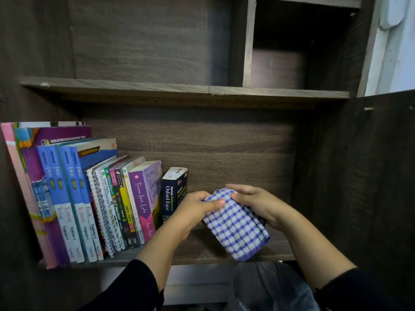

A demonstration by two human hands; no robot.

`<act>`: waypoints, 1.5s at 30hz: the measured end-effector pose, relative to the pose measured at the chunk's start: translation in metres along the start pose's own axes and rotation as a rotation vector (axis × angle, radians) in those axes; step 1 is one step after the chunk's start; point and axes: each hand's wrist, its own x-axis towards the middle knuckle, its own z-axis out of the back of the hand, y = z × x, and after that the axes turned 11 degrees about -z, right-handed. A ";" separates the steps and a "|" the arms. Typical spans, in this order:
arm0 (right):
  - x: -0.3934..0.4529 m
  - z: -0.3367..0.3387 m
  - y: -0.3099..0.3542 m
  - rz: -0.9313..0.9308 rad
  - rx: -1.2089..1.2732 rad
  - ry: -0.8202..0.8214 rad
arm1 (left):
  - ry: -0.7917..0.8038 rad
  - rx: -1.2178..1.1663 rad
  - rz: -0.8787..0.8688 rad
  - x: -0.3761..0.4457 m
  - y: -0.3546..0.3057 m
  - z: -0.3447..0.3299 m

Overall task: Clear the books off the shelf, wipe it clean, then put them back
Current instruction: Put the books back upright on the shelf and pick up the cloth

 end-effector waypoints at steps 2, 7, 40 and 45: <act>0.002 -0.001 -0.001 0.031 -0.004 -0.056 | 0.015 0.010 -0.009 0.001 0.003 0.000; 0.013 -0.009 -0.009 0.033 -0.002 -0.210 | -0.083 0.081 0.008 0.006 0.018 0.001; 0.000 -0.026 -0.016 -0.627 0.466 0.236 | -0.416 -0.187 -0.073 -0.019 -0.029 0.011; -0.010 -0.043 -0.010 -0.461 0.663 0.163 | -0.377 -0.327 -0.011 -0.035 -0.043 0.013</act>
